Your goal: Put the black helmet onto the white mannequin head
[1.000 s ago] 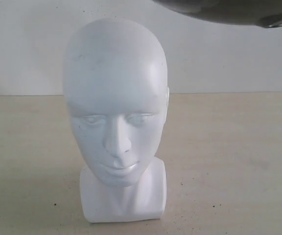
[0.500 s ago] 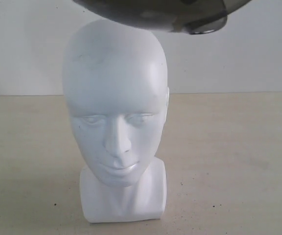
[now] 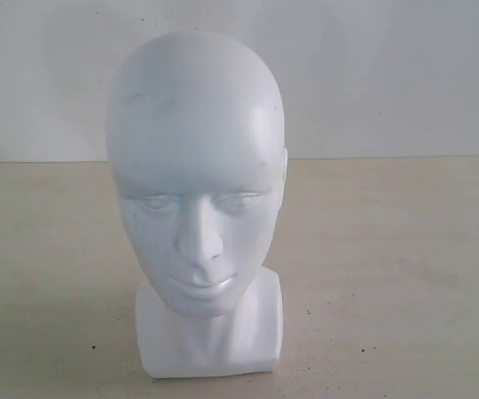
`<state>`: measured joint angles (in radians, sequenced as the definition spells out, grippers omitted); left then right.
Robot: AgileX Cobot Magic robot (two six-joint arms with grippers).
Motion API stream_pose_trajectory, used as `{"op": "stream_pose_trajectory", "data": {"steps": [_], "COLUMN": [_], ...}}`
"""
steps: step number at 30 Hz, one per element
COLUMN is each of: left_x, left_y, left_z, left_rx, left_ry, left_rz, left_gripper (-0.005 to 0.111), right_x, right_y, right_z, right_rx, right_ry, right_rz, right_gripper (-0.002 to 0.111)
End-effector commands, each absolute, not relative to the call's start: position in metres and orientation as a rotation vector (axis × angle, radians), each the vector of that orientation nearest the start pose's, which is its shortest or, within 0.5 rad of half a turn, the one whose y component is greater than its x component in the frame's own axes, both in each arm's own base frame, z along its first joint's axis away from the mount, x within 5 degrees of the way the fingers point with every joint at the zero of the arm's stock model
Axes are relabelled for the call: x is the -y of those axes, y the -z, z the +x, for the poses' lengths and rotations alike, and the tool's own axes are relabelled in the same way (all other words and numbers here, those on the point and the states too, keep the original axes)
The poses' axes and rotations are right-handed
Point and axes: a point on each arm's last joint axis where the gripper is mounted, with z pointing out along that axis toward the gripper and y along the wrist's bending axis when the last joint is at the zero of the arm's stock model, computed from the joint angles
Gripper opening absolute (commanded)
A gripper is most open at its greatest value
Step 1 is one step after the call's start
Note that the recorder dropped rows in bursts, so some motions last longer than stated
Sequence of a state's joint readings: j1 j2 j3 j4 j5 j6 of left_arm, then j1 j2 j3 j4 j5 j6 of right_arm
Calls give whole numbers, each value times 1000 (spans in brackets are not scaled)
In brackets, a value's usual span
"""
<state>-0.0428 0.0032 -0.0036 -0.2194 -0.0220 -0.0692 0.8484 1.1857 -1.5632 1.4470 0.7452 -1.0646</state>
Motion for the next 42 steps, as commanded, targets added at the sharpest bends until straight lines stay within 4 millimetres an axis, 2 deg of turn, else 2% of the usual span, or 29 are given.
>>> {"op": "stream_pose_trajectory", "data": {"steps": [1, 3, 7, 11, 14, 19, 23, 26, 30, 35, 39, 42], "left_x": [1, 1, 1, 1, 2, 2, 2, 2, 2, 2, 2, 2], "left_y": [-216, -216, -216, -216, -216, -216, -216, -216, -216, -216, -216, -216], "left_z": [56, 56, 56, 56, 56, 56, 56, 56, 56, 56, 56, 56], "left_rx": [-1439, -1439, -1439, -1439, -1441, -1445, -1447, -1447, -1447, -1447, -1447, -1447], "left_ry": [278, 278, 278, 278, 278, 279, 279, 279, 279, 279, 279, 279], "left_rz": [-201, -201, -201, -201, -201, -200, -200, -200, -200, -200, -200, -200], "left_gripper": [5, 5, 5, 5, 5, 5, 5, 5, 5, 5, 5, 5], "right_x": [-184, -184, -178, -173, -166, -149, -141, -139, -138, -132, -125, -124], "right_y": [-568, -570, -576, -578, -581, -590, -592, -591, -588, -594, -601, -601], "right_z": [79, 82, 91, 96, 93, 97, 95, 101, 104, 109, 110, 110], "right_rx": [-890, -892, -873, -854, -842, -819, -791, -754, -720, -767, -855, -879], "right_ry": [-1367, -1341, -1171, -1003, -956, -765, -618, -394, -215, -248, -588, -673], "right_rz": [-1045, -1013, -915, -894, -876, -767, -776, -824, -889, -754, -498, -457], "right_gripper": [0, 0, 0, 0, 0, 0, 0, 0, 0, 0, 0, 0]}}
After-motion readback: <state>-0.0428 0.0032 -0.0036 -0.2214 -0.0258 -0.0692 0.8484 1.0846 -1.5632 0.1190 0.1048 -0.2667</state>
